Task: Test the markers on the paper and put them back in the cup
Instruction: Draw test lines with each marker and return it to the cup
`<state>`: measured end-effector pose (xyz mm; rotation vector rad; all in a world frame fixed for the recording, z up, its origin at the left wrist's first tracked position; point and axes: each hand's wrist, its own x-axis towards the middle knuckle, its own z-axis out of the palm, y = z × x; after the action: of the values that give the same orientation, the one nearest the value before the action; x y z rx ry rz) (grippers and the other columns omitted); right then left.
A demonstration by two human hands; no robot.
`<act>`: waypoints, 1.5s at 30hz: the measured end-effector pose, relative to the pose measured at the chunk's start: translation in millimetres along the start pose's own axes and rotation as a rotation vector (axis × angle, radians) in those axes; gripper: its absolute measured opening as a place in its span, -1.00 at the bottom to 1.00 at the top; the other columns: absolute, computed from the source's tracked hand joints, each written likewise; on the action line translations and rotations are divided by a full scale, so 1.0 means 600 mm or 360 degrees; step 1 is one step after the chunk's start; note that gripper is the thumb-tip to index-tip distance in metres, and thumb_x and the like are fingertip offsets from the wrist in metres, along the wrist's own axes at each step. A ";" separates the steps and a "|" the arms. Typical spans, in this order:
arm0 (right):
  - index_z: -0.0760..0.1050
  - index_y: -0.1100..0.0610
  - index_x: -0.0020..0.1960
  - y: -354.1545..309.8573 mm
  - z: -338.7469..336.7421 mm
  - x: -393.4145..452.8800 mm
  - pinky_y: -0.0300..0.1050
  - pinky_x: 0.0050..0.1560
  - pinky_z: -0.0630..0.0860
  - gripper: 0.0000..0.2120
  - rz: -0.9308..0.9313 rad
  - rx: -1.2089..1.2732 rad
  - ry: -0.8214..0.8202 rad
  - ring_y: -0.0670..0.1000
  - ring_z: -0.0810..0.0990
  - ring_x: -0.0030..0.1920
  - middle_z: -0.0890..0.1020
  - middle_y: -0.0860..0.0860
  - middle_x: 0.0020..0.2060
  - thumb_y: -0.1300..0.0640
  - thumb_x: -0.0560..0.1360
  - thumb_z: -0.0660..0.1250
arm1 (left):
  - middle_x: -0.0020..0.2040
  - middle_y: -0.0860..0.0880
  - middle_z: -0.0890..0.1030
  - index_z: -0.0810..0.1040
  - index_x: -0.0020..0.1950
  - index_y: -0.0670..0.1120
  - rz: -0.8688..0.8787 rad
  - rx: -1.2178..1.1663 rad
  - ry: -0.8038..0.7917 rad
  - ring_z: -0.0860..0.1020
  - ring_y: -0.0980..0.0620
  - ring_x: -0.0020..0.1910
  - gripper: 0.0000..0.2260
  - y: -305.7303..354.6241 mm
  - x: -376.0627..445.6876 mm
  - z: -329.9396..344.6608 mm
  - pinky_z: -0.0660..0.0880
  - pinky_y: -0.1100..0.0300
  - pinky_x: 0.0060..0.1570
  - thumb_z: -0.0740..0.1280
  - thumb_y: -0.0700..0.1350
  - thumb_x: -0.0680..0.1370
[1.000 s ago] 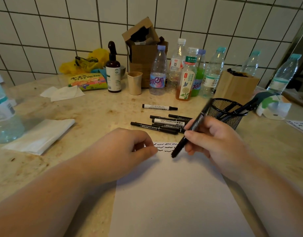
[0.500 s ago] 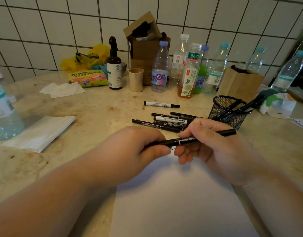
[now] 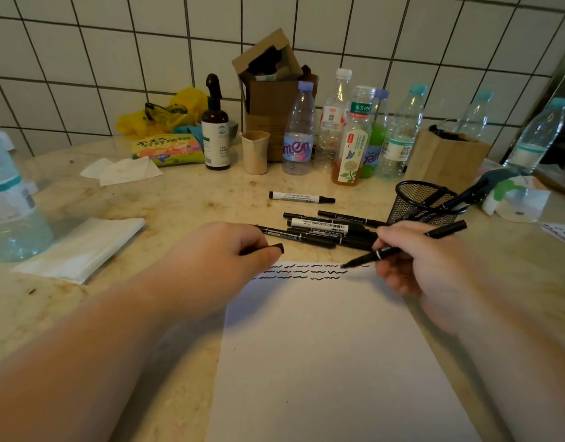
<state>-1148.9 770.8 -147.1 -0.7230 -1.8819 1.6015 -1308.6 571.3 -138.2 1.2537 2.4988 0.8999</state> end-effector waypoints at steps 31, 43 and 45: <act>0.59 0.29 -0.19 0.018 0.006 0.012 -0.19 -0.50 0.53 -0.87 0.0212 -0.0211 0.0173 0.05 0.60 -0.53 0.61 0.11 -0.52 0.28 0.51 0.34 | -0.28 0.04 0.65 0.57 -0.22 0.02 0.0042 0.0395 -0.0128 0.57 0.07 -0.31 -0.66 -0.017 0.007 0.021 0.54 0.08 -0.22 0.20 0.20 0.58; 0.58 0.26 -0.14 0.010 -0.002 0.010 -0.22 -0.56 0.47 -0.86 0.0120 -0.0085 0.0318 -0.03 0.52 -0.56 0.59 0.07 -0.51 0.25 0.56 0.32 | -0.32 0.07 0.63 0.56 -0.22 0.06 0.0033 0.0346 -0.0128 0.54 0.11 -0.37 -0.68 -0.019 0.007 0.023 0.49 0.16 -0.29 0.20 0.21 0.58; 0.60 0.22 -0.19 0.007 0.000 0.006 -0.23 -0.55 0.44 -0.82 0.0039 -0.0065 0.0229 -0.02 0.52 -0.54 0.58 0.05 -0.53 0.21 0.57 0.34 | -0.31 0.13 0.64 0.56 -0.14 0.13 0.0086 0.0333 -0.0133 0.53 0.16 -0.38 -0.73 -0.017 0.005 0.022 0.44 0.23 -0.34 0.18 0.22 0.58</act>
<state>-1150.9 773.9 -151.2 -0.8585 -1.8131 1.4879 -1311.5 574.9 -154.8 1.3966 2.5560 0.5950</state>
